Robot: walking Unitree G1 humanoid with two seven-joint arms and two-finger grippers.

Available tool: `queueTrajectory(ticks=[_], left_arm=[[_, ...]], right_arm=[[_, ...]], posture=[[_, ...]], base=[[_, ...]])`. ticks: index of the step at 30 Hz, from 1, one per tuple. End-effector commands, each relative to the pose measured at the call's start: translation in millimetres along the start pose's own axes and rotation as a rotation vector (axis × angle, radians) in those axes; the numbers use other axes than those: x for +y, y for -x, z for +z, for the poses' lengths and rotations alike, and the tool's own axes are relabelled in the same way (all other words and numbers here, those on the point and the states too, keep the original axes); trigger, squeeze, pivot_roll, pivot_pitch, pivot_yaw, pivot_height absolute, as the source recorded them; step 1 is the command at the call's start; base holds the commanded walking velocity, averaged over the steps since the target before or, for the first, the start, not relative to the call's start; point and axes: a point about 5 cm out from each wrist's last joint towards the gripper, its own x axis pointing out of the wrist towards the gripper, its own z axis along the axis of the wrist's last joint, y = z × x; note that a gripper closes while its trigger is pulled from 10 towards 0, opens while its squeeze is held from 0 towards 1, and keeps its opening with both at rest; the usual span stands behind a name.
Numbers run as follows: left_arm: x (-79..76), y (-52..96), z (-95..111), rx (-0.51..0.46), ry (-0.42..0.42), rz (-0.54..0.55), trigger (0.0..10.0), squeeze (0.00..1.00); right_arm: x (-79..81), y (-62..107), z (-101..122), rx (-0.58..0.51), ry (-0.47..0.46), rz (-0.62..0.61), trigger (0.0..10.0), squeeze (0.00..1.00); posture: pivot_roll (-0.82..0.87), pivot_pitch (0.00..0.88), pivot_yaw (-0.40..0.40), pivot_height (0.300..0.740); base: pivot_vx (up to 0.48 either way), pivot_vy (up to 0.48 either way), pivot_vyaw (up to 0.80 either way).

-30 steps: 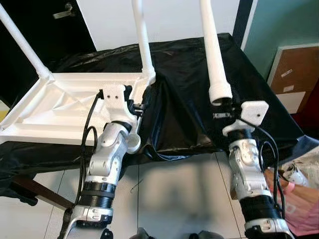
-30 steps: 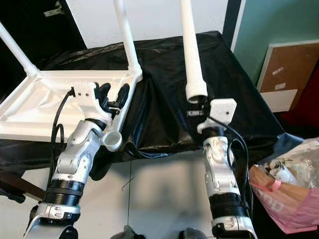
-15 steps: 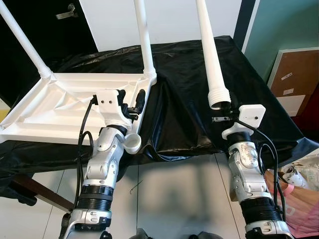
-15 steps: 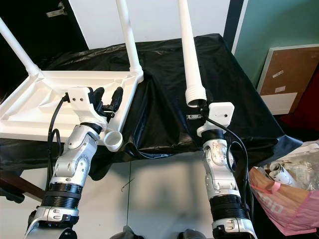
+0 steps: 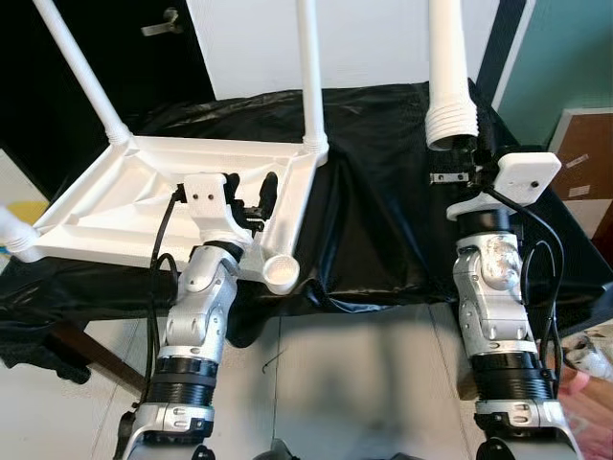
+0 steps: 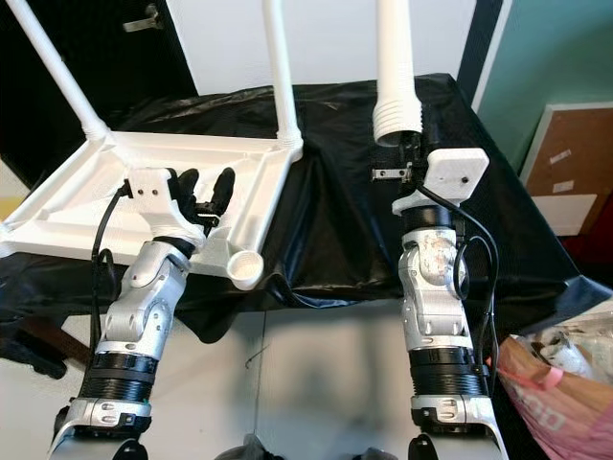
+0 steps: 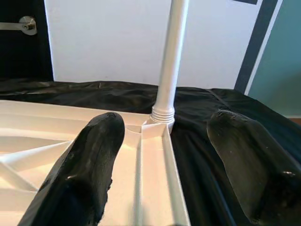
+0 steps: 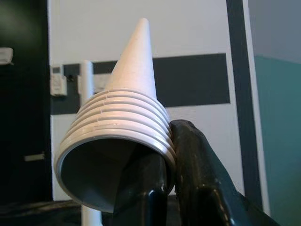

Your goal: Building children table

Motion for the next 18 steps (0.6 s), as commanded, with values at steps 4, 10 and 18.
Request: queueTrajectory(ticks=[4, 10, 18], left_arm=[[4.1, -1.2, 0.7, 0.001, -0.012, 0.020, 10.0, 0.00], [4.5, -1.1, 1.4, 0.001, -0.016, 0.019, 10.0, 0.00], [3.3, -1.2, 2.8, 0.000, -0.019, 0.013, 10.0, 0.00]], right_arm=[[5.5, -3.1, 6.5, -0.030, -0.021, 0.011, 10.0, 0.00], [5.3, -3.4, 6.9, -0.027, -0.022, 0.008, 10.0, 0.00], [5.4, -1.8, 6.6, -0.018, -0.022, 0.006, 10.0, 0.00]], posture=[[-0.13, 0.013, 0.066, 0.740], [-0.13, 0.014, 0.068, 0.740], [-0.12, 0.015, 0.071, 0.740]], base=[[0.000, 0.356, 0.00], [0.000, 0.356, 0.00], [0.000, 0.354, 0.00]])
